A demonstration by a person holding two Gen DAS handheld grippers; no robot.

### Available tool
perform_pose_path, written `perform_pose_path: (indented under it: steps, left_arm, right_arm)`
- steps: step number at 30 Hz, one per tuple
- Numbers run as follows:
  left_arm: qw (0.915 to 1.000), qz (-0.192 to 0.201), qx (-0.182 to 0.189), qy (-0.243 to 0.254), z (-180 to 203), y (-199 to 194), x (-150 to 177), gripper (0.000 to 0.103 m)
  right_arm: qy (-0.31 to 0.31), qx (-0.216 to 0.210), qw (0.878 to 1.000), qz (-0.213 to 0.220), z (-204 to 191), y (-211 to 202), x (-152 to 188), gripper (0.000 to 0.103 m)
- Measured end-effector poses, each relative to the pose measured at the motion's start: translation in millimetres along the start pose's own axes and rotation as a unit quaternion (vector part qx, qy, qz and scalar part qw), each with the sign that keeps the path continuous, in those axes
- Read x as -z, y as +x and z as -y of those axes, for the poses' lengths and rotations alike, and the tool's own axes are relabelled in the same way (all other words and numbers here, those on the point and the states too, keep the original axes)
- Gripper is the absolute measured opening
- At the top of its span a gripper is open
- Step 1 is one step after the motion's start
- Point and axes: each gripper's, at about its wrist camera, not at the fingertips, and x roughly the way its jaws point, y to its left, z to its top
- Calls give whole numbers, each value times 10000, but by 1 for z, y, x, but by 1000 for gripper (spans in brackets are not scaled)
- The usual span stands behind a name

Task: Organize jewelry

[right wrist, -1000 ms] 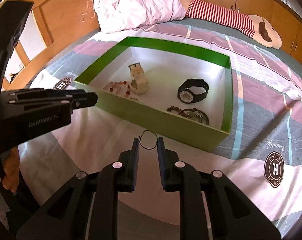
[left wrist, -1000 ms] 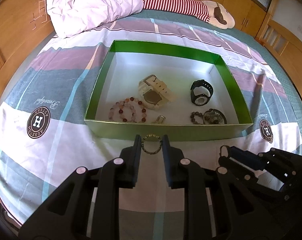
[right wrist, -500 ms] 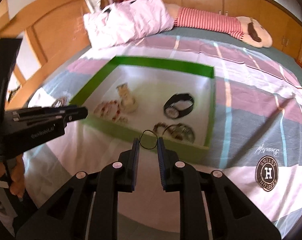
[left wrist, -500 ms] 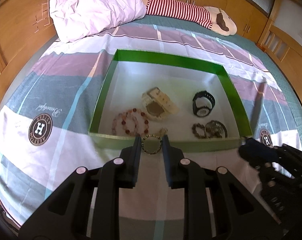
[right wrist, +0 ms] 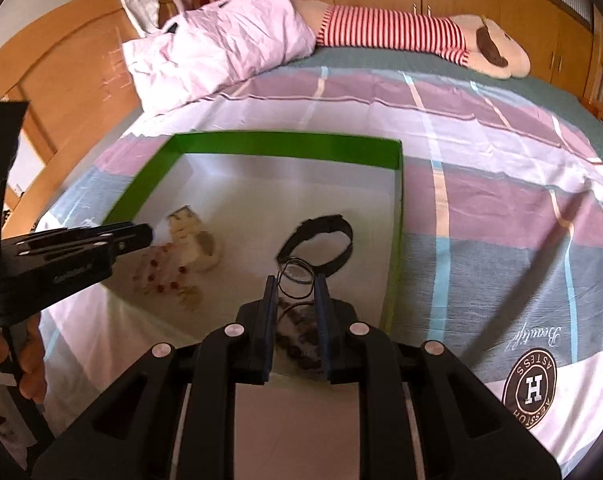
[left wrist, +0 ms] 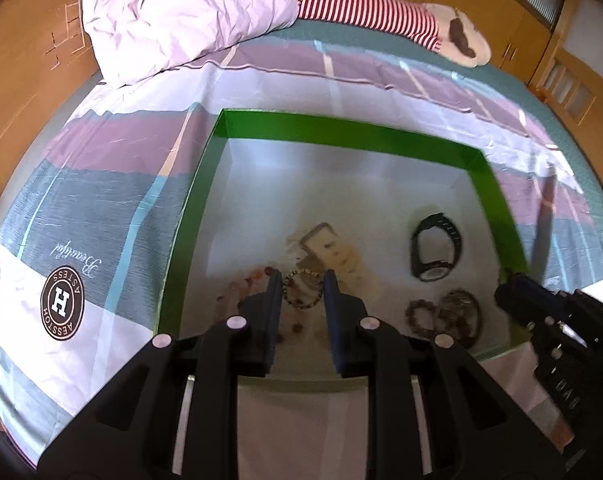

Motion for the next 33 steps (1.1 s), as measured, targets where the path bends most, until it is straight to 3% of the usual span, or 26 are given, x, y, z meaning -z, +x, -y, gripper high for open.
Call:
perform_pose_path:
  steps: [3,5,6,9,13,15,18,22,28,33]
  left_arm:
    - [10000,-50,-40,-40,-4,6,-1,21]
    - [10000,-36,-40,-59,-6,6,-1,24]
    - [10000,-25,-44,-64,-6,6,0,30]
    - [9999,88,-92,-86,-6,-1,1,47]
    - [9996,259,-146,-32,-4,-13,3,59]
    - [9991,387,-174,5,-3,-22,5,78]
    - [9974,720,-76,20,-3,-37,7,94]
    - [9955,922,-89,218,2,-48,7,101]
    - [9987,488,36,157,2,-39,9,101]
    - [9987,484,30,150,3,-39,11,101]
  right_arm:
    - [152,-26,9998,-83,7,5,1,19]
    - [179,74,9998,-61,7,4,1,27]
    - [195,68,9998,-9,7,2,2,37]
    - [274,14,9995,145,7,-9,0,54]
    - [279,51,9985,470,4,-33,1,76]
    - [278,100,9978,588,3,-43,3,87]
    - [235,258,9975,607,0,-53,8,102]
    - [63,297,9987,398,-6,-48,13,102]
    - [45,375,9986,379,-9,-44,15,102]
    - [55,418,9984,379,-8,-44,15,102]
